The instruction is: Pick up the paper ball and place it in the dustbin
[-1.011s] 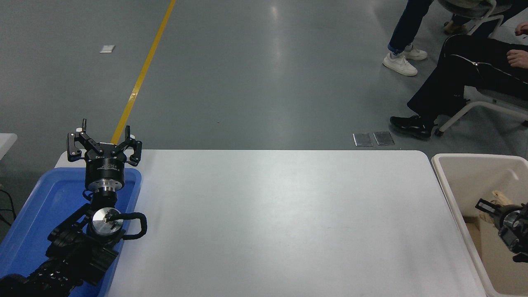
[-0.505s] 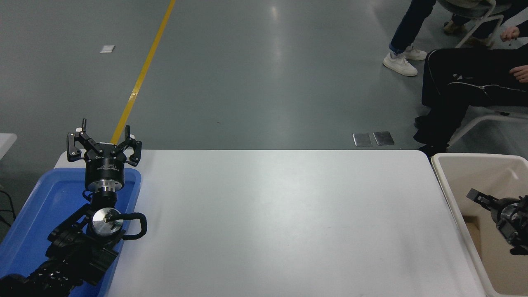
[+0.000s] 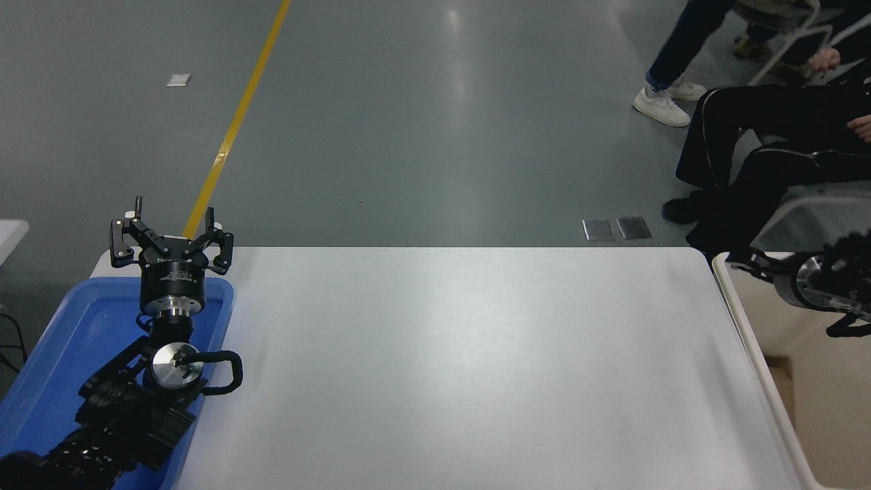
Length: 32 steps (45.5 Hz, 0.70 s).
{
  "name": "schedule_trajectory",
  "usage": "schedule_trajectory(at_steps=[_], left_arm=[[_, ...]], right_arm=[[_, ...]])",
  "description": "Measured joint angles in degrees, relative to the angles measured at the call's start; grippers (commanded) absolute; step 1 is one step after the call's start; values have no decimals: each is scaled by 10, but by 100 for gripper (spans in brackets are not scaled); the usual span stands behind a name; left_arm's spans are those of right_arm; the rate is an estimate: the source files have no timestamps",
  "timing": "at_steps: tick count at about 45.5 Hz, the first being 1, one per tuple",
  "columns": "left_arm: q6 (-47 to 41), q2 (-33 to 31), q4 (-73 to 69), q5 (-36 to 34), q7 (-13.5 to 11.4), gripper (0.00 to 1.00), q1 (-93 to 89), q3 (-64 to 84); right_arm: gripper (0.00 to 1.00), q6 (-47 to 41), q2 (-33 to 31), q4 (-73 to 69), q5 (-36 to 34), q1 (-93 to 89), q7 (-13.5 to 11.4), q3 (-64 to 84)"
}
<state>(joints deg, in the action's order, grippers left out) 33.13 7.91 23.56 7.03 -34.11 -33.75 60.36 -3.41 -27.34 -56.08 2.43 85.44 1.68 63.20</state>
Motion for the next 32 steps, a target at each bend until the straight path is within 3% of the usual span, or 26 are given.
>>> schedule_trajectory(at_steps=[15,32], left_arm=[[0,0,0,0,0,99,0,0],[0,0,0,0,0,99,0,0]], right_arm=[[100,-22,84,-252,-2,205,-2,48],[100,-181,154,-381,-6,376,-2,61]])
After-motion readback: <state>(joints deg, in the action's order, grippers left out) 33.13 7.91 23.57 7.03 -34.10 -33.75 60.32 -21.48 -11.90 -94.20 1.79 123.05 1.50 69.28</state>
